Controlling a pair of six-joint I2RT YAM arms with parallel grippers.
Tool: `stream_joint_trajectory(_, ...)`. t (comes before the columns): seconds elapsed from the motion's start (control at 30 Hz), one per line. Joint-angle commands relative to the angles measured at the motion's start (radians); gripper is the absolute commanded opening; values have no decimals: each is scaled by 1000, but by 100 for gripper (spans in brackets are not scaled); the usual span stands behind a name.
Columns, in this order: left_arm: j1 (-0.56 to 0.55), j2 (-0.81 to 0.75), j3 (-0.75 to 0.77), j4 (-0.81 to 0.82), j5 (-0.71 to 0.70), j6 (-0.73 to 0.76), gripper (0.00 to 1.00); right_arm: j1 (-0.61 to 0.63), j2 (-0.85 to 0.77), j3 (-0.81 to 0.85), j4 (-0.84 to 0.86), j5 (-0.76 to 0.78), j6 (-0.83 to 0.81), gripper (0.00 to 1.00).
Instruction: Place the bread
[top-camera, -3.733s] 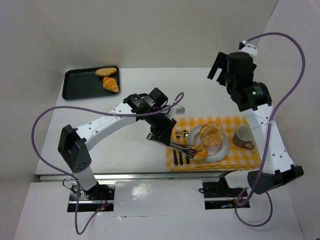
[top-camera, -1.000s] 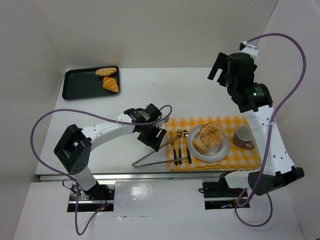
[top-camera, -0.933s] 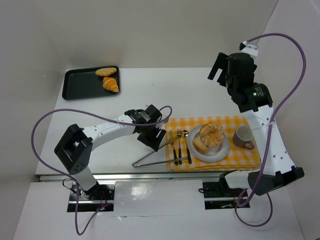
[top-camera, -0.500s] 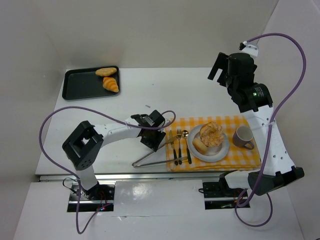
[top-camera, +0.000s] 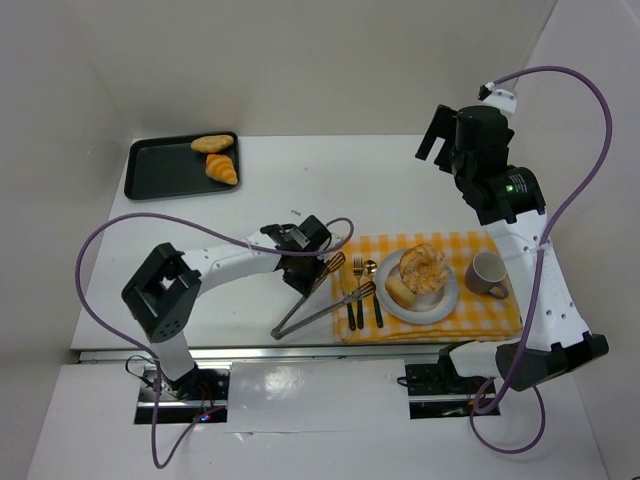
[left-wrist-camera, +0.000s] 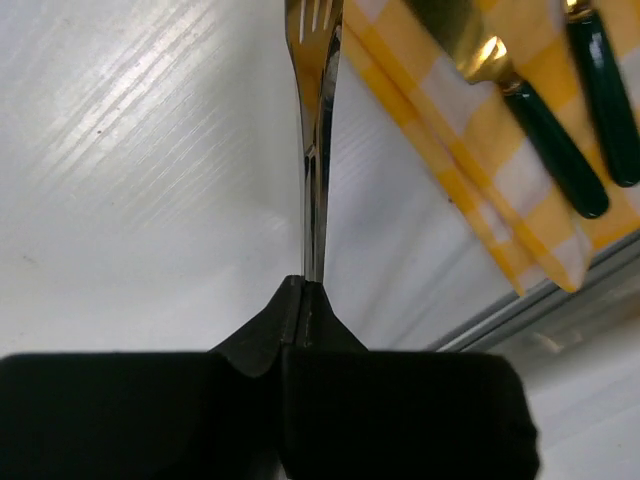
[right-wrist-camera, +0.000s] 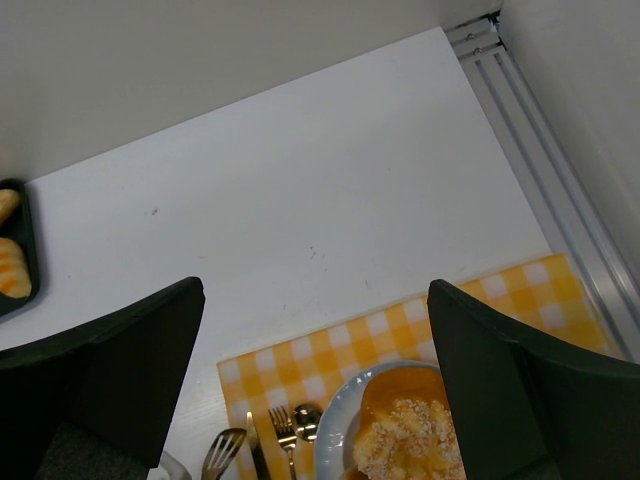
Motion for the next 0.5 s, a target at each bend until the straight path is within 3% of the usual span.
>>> stream_joint_trajectory(0.0, -6, -116, 80, -59, 11, 45, 0, -5, -7, 7, 33, 13, -14, 100)
stream_joint_trajectory(0.23, 167, -109, 150, -136, -194, -157, 0, -5, -7, 7, 42, 4, -14, 100)
stream_joint_trajectory(0.47, 293, 41, 237, -128, -380, -344, 0, -5, -7, -12, 52, -5, -14, 100)
